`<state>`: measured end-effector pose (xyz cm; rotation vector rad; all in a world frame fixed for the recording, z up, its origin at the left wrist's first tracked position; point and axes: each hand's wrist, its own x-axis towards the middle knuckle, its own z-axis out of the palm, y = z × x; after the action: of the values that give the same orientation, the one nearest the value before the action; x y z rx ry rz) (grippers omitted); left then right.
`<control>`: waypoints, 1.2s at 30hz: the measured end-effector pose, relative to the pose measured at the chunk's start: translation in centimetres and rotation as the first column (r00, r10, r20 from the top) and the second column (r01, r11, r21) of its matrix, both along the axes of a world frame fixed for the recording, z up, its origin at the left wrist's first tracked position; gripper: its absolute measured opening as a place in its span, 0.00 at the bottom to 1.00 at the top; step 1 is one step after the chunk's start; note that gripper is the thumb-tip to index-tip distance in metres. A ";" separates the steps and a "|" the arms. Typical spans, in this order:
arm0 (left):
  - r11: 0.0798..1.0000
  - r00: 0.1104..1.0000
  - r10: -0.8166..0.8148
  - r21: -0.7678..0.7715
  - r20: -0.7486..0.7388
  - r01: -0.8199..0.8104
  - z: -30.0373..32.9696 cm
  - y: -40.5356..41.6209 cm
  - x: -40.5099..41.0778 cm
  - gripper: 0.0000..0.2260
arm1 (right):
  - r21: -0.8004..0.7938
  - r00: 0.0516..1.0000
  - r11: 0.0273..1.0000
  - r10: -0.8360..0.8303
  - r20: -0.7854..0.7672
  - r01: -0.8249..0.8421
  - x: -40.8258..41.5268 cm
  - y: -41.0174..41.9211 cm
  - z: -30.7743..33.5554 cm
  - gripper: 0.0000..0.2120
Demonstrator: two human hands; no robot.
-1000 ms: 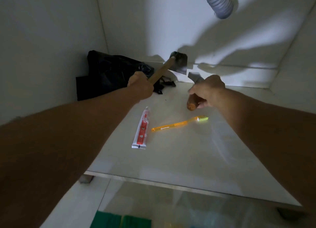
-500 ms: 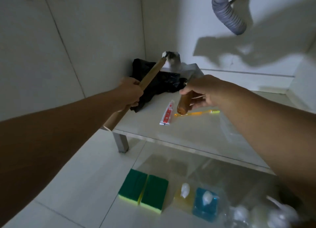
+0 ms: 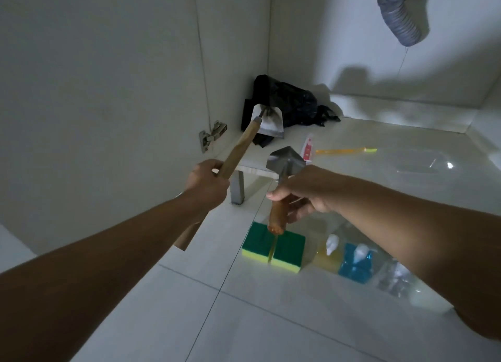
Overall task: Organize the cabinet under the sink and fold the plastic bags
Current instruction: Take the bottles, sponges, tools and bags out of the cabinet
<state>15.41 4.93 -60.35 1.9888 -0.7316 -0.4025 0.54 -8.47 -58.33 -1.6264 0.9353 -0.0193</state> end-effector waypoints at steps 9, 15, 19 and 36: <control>0.987 0.995 0.091 0.130 0.030 -0.094 -8.3 6.8 0.7 0.11 | 0.077 0.985 0.997 0.022 -0.170 -0.009 1.2 6.2 -7.9 0.16; 0.968 0.988 0.146 0.214 -0.053 -0.132 -14.1 9.2 1.4 0.13 | 0.136 0.979 0.989 0.084 -0.186 -0.059 2.8 9.0 -12.3 0.19; 0.952 0.980 0.187 0.261 -0.074 -0.162 -17.3 9.7 2.1 0.14 | 0.185 0.979 0.982 0.072 -0.191 -0.036 4.3 9.9 -14.8 0.15; 0.940 0.960 0.224 0.297 -0.167 -0.168 -22.8 8.7 5.0 0.16 | 0.208 0.968 0.978 0.081 -0.237 -0.031 9.8 10.7 -21.2 0.21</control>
<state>20.45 13.67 -83.15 2.2224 -0.3581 -0.6015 10.31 2.24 -79.52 -1.4851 1.0417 0.3137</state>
